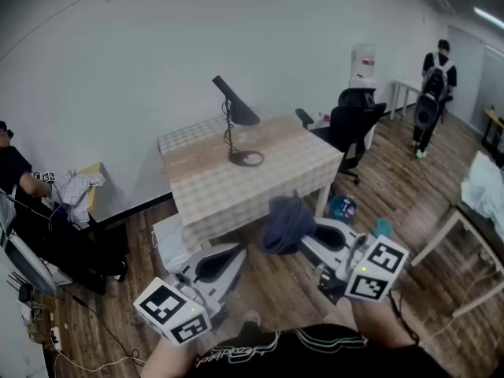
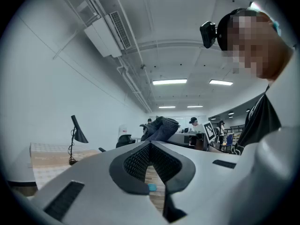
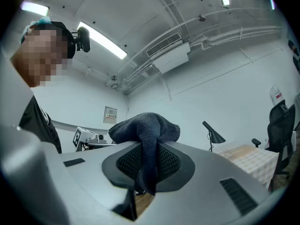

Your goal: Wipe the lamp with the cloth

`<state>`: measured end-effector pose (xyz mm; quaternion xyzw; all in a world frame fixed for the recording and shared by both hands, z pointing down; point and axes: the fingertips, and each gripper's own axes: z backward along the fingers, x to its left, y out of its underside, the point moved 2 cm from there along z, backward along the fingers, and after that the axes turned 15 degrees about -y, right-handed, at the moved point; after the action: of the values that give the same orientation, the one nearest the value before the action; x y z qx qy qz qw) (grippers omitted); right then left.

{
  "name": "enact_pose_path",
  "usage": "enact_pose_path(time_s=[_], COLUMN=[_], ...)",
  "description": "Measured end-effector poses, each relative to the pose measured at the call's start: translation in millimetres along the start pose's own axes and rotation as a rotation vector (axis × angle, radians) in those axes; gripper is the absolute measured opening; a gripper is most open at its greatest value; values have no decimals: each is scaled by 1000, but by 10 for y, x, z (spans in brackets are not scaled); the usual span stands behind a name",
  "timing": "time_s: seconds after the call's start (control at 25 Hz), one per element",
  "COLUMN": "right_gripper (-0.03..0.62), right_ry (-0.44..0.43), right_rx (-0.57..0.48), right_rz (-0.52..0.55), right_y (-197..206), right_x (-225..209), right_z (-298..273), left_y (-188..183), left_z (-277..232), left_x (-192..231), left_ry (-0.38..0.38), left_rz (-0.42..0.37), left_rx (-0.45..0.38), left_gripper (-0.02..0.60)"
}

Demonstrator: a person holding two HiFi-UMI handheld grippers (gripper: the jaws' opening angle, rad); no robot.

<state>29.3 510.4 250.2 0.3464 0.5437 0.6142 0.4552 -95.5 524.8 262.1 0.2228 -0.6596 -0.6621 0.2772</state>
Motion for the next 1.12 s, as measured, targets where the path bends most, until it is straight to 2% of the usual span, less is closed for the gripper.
enact_pose_path(time_s=[0.4, 0.68, 0.92, 1.12], right_gripper=[57, 57, 57, 57], right_ry=[11, 59, 98, 138], right_rx=[11, 30, 54, 67], right_rz=[3, -7, -26, -57], right_y=[25, 144, 293, 426], right_x=[-97, -307, -692, -1182], right_z=[-123, -188, -341, -540], left_y=[-2, 138, 286, 418], left_z=[-52, -187, -477, -869], left_x=[149, 339, 685, 1118], left_ry=[6, 8, 19, 29], left_rz=[7, 29, 59, 90], left_rx=[7, 35, 80, 127], left_gripper=[-1, -1, -2, 0])
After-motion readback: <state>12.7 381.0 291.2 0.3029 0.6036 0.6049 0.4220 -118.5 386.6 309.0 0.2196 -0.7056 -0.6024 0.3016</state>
